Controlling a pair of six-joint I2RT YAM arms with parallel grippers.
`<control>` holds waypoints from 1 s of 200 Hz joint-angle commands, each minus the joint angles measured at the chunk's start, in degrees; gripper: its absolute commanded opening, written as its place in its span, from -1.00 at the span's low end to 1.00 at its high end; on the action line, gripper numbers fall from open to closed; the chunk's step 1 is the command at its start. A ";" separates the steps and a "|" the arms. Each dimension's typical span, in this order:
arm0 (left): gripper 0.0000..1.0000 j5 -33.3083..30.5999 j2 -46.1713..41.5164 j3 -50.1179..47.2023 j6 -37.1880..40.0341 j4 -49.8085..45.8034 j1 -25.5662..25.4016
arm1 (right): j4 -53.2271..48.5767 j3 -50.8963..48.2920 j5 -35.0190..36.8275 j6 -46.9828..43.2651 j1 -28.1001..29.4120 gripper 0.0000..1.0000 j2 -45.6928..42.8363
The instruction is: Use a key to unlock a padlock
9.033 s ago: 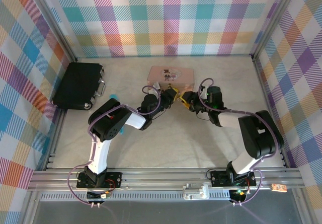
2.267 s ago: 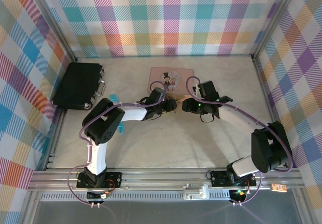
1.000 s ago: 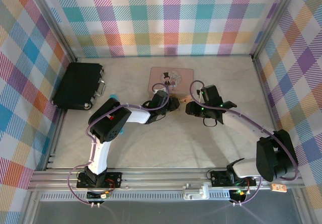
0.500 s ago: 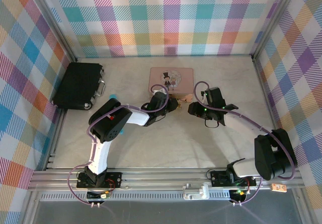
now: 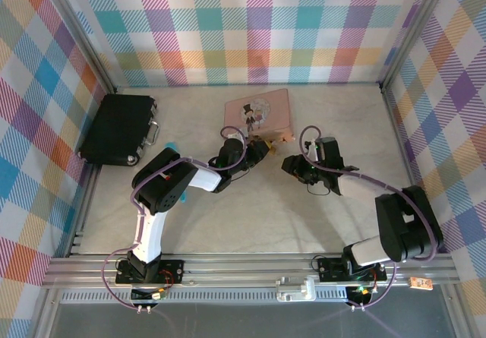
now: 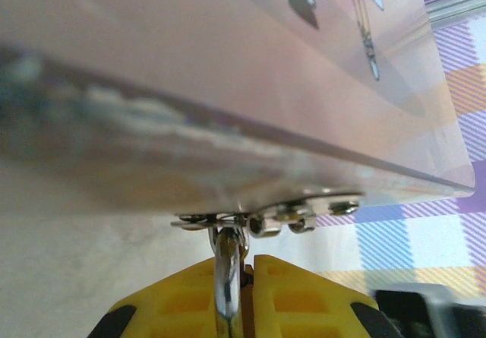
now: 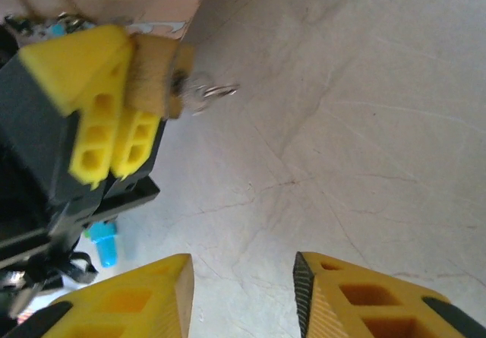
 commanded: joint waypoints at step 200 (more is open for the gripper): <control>-1.00 1.51 -0.07 -0.11 -9.60 2.74 -0.33 | 70.23 -11.48 -0.03 27.15 -1.94 -0.34 21.27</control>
